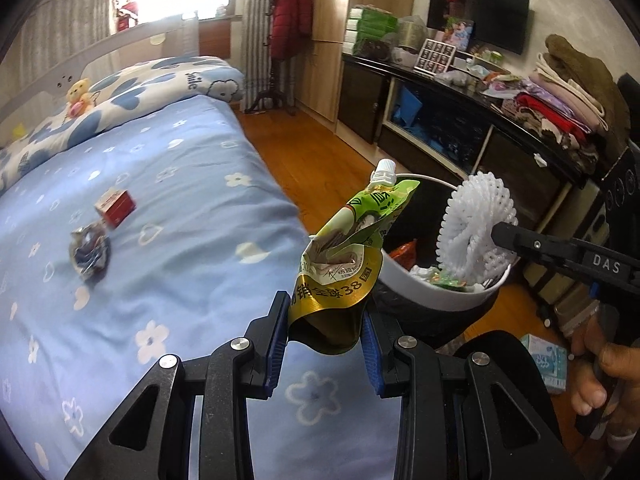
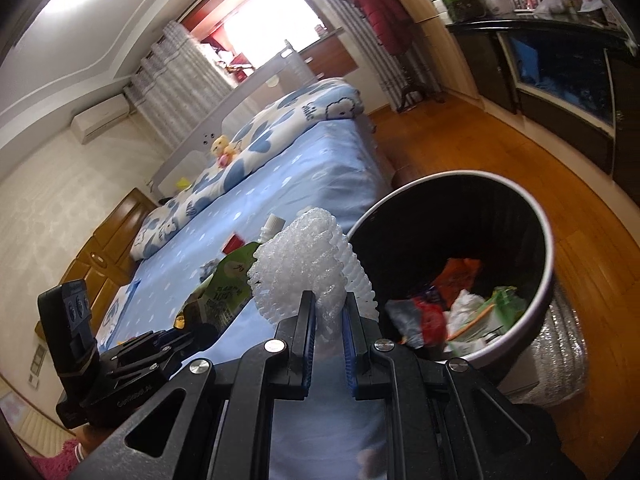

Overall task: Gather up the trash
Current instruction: 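Carry the pouch and foam net over the bin and open both tools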

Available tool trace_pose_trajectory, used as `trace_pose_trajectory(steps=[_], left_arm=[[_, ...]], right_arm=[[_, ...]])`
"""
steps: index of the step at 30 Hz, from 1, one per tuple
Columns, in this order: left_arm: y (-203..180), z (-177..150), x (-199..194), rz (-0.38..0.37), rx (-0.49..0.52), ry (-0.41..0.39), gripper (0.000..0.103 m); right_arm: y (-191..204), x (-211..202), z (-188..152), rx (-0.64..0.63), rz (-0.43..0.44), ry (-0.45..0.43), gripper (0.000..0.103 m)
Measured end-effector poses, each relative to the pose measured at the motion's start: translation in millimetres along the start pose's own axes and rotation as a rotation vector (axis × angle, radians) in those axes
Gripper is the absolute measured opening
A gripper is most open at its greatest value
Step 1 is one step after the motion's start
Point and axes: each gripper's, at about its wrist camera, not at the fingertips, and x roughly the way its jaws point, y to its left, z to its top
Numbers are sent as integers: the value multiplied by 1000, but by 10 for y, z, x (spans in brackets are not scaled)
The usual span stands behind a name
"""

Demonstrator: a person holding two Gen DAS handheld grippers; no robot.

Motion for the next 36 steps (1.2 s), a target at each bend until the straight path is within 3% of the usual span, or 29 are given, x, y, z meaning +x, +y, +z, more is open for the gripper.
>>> trace_pose_trajectory(steps=[36], left_arm=[[-748, 544, 879, 9, 167, 105, 32]], right_arm=[[-590, 1, 327, 79, -136, -2, 12]])
